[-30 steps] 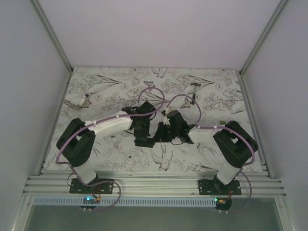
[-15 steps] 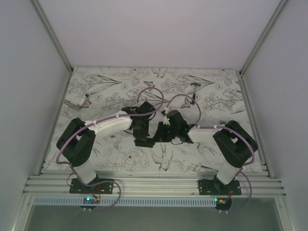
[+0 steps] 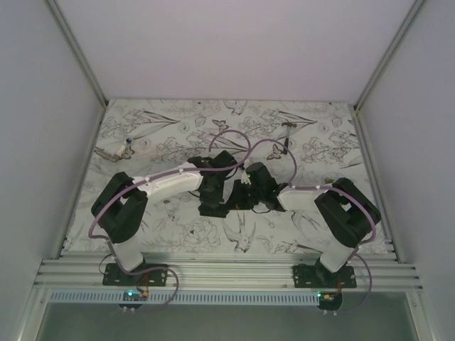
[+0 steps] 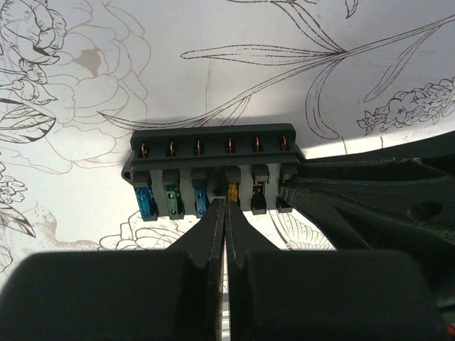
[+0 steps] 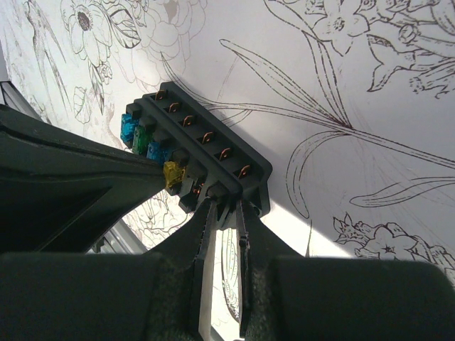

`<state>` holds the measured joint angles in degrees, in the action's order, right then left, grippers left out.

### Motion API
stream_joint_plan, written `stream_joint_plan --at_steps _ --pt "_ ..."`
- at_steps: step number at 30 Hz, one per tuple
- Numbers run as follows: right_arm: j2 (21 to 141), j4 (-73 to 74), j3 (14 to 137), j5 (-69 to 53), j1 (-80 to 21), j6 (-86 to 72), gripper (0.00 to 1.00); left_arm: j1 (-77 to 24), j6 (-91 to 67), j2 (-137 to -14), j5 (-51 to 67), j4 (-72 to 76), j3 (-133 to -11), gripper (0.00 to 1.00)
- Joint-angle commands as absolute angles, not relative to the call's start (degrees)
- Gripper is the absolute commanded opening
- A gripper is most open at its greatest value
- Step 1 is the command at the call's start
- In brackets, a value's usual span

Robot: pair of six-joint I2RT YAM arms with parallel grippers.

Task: Snap on the fuse box
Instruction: Install the fuse at the fuse box base.

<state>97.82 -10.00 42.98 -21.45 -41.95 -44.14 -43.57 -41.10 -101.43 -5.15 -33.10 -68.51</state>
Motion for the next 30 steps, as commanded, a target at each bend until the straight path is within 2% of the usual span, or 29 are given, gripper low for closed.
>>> stream_joint_plan --at_steps 1,25,30 --pt "100.3 -5.28 41.7 -16.89 -43.06 -42.28 0.17 -43.46 -39.27 -116.89 -12.6 -40.28 -61.65 0.0" --pt "100.02 -7.82 39.76 -17.56 -43.15 -42.16 0.17 -44.91 -40.17 -132.43 -8.6 -34.85 -64.34 0.0" --pt "97.84 -6.89 39.55 -16.65 -43.57 -41.83 0.17 -45.15 -39.91 -125.5 -8.46 -34.68 -63.95 0.0"
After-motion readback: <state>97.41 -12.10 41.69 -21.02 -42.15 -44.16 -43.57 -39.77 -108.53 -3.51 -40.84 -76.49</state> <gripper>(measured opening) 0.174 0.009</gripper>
